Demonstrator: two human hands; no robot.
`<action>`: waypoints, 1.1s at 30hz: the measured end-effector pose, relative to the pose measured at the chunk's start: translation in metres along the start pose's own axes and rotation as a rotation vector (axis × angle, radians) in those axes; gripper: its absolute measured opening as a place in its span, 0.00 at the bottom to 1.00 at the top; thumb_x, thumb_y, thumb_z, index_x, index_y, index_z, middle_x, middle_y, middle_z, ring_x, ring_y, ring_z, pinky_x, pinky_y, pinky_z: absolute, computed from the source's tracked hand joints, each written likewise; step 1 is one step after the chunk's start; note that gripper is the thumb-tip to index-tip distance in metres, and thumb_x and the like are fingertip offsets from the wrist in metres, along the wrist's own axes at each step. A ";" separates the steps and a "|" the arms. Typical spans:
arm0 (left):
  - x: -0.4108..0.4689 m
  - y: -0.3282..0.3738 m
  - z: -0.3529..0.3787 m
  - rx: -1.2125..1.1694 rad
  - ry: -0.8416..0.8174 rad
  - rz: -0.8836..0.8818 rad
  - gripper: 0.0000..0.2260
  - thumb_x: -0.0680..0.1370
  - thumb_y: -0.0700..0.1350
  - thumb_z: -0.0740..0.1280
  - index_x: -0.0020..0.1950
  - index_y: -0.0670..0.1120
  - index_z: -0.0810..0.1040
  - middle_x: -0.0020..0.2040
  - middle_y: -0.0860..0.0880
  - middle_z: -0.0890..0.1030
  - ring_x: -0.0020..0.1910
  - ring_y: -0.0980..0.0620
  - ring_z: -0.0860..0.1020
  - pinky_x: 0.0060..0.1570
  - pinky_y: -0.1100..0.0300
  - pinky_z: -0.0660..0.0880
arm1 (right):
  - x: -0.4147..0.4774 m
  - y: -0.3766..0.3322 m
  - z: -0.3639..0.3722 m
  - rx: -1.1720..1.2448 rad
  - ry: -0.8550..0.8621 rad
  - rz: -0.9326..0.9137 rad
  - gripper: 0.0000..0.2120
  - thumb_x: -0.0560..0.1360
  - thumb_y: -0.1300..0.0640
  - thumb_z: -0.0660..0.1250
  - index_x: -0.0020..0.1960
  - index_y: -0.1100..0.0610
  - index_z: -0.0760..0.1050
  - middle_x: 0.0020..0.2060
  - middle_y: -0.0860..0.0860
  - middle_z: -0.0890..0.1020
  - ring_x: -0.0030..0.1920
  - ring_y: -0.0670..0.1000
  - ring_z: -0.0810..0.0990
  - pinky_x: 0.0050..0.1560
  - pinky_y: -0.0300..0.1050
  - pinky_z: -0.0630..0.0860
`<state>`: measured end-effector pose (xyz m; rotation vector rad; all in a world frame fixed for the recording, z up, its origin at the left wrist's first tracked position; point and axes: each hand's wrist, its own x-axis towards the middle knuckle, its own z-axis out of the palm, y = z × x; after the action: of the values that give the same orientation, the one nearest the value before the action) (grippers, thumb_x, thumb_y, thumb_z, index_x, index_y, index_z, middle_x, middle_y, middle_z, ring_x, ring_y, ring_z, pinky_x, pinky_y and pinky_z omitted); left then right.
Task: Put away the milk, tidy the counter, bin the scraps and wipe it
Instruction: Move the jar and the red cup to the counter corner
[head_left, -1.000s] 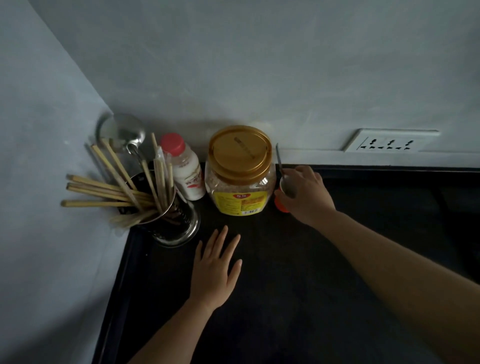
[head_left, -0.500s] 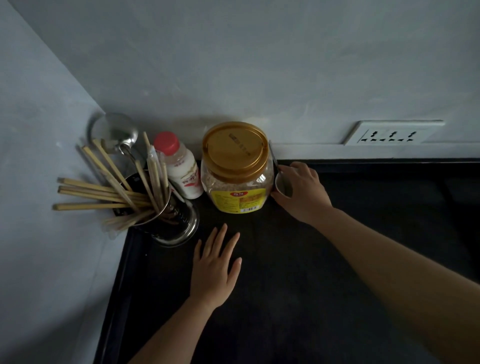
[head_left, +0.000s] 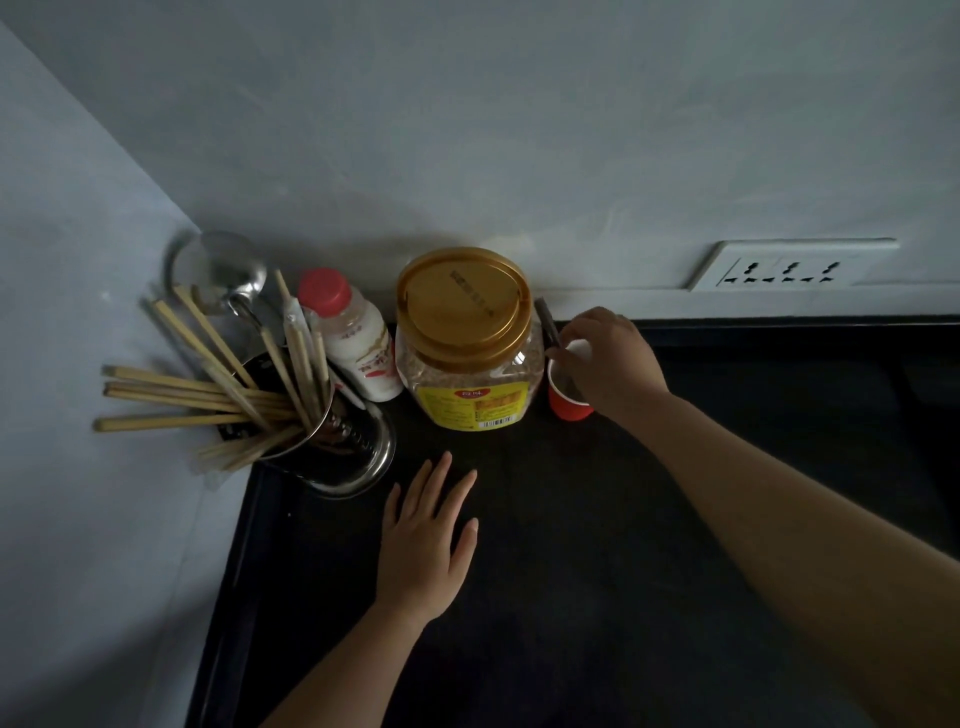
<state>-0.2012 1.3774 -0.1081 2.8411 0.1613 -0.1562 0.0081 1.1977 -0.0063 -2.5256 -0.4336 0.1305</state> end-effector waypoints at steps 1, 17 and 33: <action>0.000 0.000 0.000 0.000 -0.003 0.000 0.23 0.78 0.57 0.51 0.74 0.60 0.56 0.77 0.54 0.53 0.76 0.53 0.51 0.71 0.48 0.51 | -0.001 0.000 -0.002 0.012 0.005 -0.012 0.06 0.73 0.51 0.66 0.46 0.53 0.77 0.53 0.50 0.76 0.53 0.50 0.73 0.49 0.44 0.68; -0.005 -0.001 -0.026 -0.019 -0.076 -0.012 0.22 0.80 0.54 0.55 0.74 0.56 0.59 0.77 0.51 0.56 0.76 0.52 0.54 0.72 0.46 0.53 | -0.039 -0.042 -0.062 0.283 0.117 -0.193 0.04 0.73 0.55 0.69 0.41 0.55 0.76 0.38 0.50 0.83 0.41 0.45 0.81 0.42 0.40 0.77; -0.086 -0.052 -0.039 -0.066 -0.018 -0.278 0.24 0.79 0.56 0.55 0.75 0.56 0.56 0.78 0.50 0.52 0.76 0.51 0.50 0.72 0.47 0.51 | -0.050 -0.177 -0.032 0.033 -0.241 -0.524 0.07 0.76 0.53 0.63 0.51 0.52 0.77 0.39 0.48 0.79 0.39 0.47 0.75 0.35 0.40 0.68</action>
<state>-0.2893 1.4301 -0.0753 2.7379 0.5477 -0.2299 -0.0828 1.3035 0.1183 -2.2843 -1.1588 0.2366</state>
